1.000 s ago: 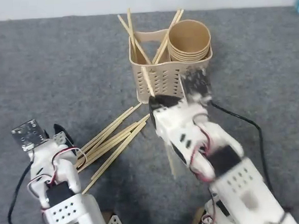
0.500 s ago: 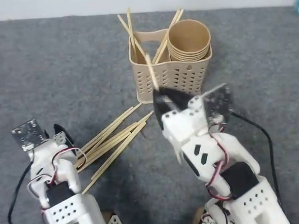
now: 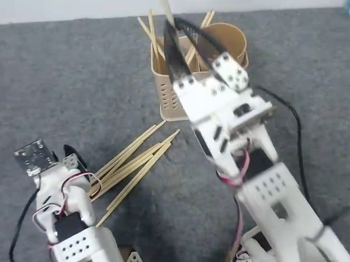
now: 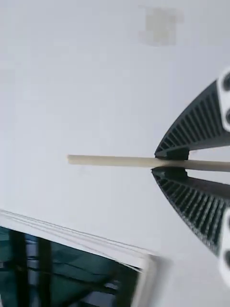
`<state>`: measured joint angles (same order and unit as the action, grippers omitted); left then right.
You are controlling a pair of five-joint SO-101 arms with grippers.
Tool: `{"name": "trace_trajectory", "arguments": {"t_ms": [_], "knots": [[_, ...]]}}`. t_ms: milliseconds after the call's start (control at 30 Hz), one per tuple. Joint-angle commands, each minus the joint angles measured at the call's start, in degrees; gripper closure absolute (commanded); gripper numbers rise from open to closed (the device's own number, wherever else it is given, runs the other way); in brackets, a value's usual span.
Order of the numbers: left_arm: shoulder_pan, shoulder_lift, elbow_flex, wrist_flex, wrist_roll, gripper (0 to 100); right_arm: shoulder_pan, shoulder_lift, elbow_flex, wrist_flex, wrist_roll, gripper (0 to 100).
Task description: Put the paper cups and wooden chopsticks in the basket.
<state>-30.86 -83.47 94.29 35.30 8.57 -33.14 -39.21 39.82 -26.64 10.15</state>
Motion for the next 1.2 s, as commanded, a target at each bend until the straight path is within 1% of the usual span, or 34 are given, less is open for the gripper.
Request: {"name": "trace_trajectory", "arguments": {"t_ms": [0, 133, 233, 267, 367, 500, 567, 633, 733, 833, 900, 1000, 1067, 1167], "knots": [[1.1, -0.6, -0.1, -1.5, -0.3, 89, 0.9, 10.8, -12.7, -7.4, 1.3, 99.2], [1.8, -0.6, -0.1, -1.5, -0.4, 89, 2.8, 21.5, -21.5, -8.1, 1.3, 99.2], [1.8, -0.6, -0.1, -1.5, -0.4, 89, 5.4, 26.8, -22.6, -9.0, 1.1, 99.2], [1.8, -0.6, -0.1, -1.5, -0.4, 89, 6.1, 28.2, -22.1, -10.9, 1.0, 99.2], [1.8, -0.6, -0.1, -1.6, -0.5, 89, 8.0, 30.9, -16.0, -18.5, 1.0, 99.2], [2.0, -0.6, -0.1, -1.6, -0.5, 89, 8.0, 32.0, -4.3, -29.8, 1.0, 99.2], [2.0, -0.6, -0.1, -1.6, -0.5, 89, 8.0, 32.0, -0.4, -32.7, 0.8, 99.2], [2.0, -0.6, -0.1, -2.0, -0.5, 89, 8.3, 31.9, 2.0, -33.2, -1.8, 99.2], [2.0, -0.6, 0.0, -2.5, -0.5, 89, 8.5, 32.1, 4.2, -32.8, -4.7, 99.2], [2.0, -0.6, 0.0, -2.5, -0.5, 89, 8.5, 32.4, 5.5, -32.8, -5.0, 99.1], [2.0, -0.6, 0.0, -2.5, -0.4, 89, 8.4, 32.1, 5.5, -32.0, -5.0, 94.7], [2.0, -0.6, 0.2, -2.7, -0.4, 89, 8.2, 31.0, 3.0, -26.2, -6.2, 84.3], [2.0, -0.6, 0.2, -2.7, -0.4, 89, 8.5, 28.9, 0.2, -20.6, -9.0, 84.2], [2.0, -0.6, 0.2, -2.7, -0.4, 89, 9.2, 23.7, -4.3, -9.7, -12.5, 87.6]]}}
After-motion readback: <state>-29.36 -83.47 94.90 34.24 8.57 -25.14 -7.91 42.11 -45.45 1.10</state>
